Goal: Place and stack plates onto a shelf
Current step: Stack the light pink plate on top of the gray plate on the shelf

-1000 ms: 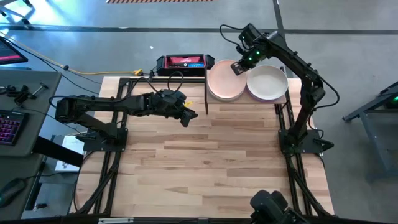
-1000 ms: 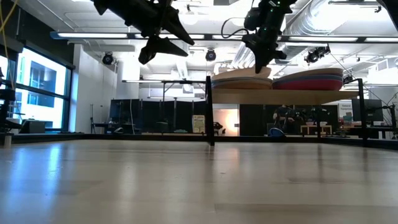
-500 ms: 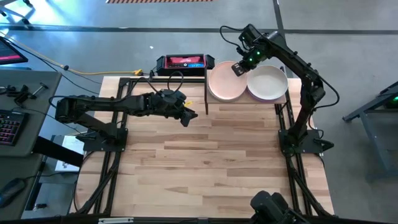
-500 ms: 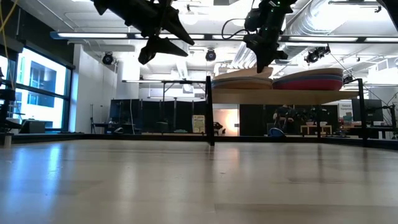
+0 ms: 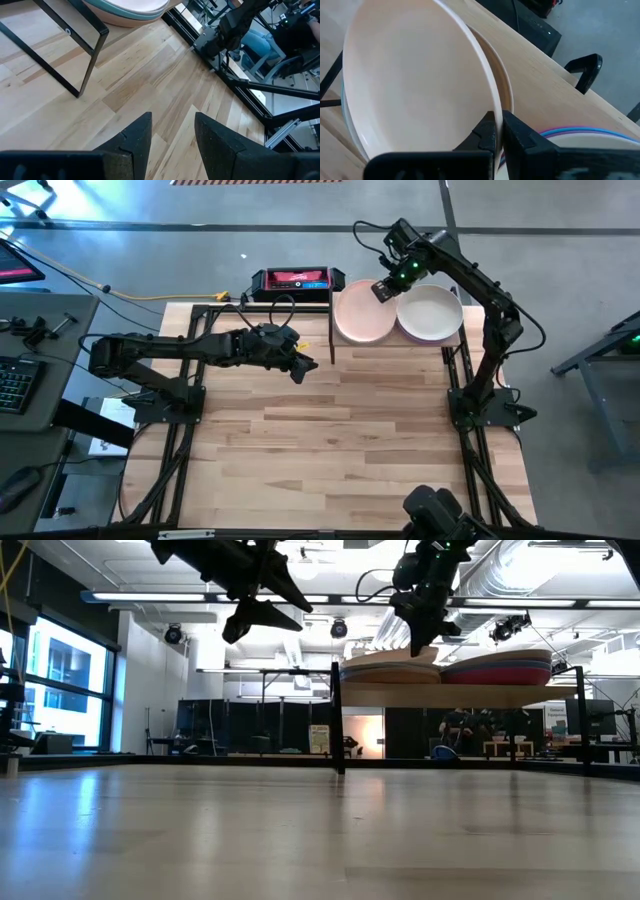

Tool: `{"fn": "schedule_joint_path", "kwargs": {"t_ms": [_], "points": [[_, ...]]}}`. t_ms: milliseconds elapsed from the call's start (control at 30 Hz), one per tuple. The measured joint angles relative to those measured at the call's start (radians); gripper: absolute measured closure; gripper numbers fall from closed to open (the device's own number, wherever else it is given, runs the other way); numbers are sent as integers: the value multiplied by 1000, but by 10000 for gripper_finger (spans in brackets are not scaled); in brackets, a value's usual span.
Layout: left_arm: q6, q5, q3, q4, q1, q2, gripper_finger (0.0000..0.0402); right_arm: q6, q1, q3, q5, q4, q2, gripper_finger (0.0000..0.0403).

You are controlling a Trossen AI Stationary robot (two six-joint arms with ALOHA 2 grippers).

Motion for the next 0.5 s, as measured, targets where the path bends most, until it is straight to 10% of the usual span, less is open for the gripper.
{"fn": "schedule_joint_path", "kwargs": {"t_ms": [500], "points": [[2,0,0,0,0,0,264,35,6,0,120,17,0,402]]}}
